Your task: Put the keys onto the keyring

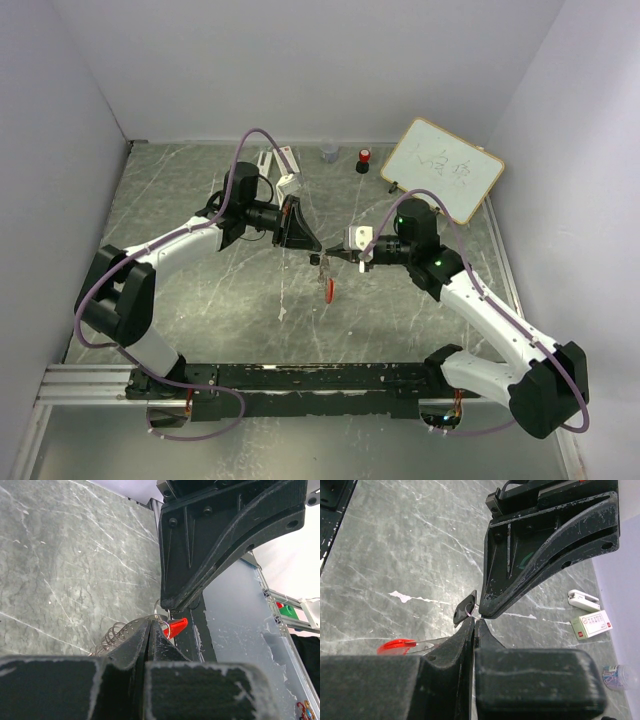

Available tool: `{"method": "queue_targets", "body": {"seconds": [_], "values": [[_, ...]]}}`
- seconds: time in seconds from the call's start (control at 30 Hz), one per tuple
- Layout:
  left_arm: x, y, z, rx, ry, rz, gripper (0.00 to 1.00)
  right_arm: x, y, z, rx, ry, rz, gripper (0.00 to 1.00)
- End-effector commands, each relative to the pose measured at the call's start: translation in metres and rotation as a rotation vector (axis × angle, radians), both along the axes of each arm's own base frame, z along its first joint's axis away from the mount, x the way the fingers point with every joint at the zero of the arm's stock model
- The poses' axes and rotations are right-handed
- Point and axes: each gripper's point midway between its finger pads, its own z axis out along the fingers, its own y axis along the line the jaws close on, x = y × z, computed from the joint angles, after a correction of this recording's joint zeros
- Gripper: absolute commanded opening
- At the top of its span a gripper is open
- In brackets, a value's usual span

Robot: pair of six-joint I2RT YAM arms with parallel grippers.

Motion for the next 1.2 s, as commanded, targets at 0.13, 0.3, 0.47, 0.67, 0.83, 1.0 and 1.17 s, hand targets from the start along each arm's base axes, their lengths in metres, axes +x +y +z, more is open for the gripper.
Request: {"method": "queue_targets", "body": {"seconds": [0.13, 0.3, 0.47, 0.67, 0.83, 1.0, 1.17], "values": [[-0.003, -0.0007, 0.016, -0.026, -0.052, -0.007, 0.07, 0.0032, 0.0051, 0.0167, 0.029, -0.052, 0.021, 0.0], [-0.0025, -0.0005, 0.0152, -0.026, -0.05, -0.007, 0.07, 0.005, 0.0065, 0.0178, 0.035, -0.054, 0.02, 0.0], [-0.0037, -0.0014, 0.0153, -0.025, -0.052, -0.009, 0.07, 0.0058, 0.0077, 0.0196, 0.043, -0.06, 0.022, 0.0], [-0.0034, -0.0035, 0.0114, -0.016, -0.05, -0.009, 0.07, 0.0066, 0.0084, 0.0215, 0.049, -0.065, 0.023, 0.0], [-0.0017, -0.004, 0.0097, -0.01, -0.05, -0.001, 0.07, 0.0064, 0.0087, 0.0232, 0.052, -0.068, 0.025, 0.0], [0.0002, -0.0043, 0.01, -0.007, -0.06, 0.012, 0.07, 0.0064, 0.0082, 0.0243, 0.053, -0.071, 0.022, 0.0], [0.003, -0.0042, 0.0096, -0.001, -0.068, 0.03, 0.07, 0.0061, 0.0076, 0.0256, 0.054, -0.072, 0.02, 0.0]]}}
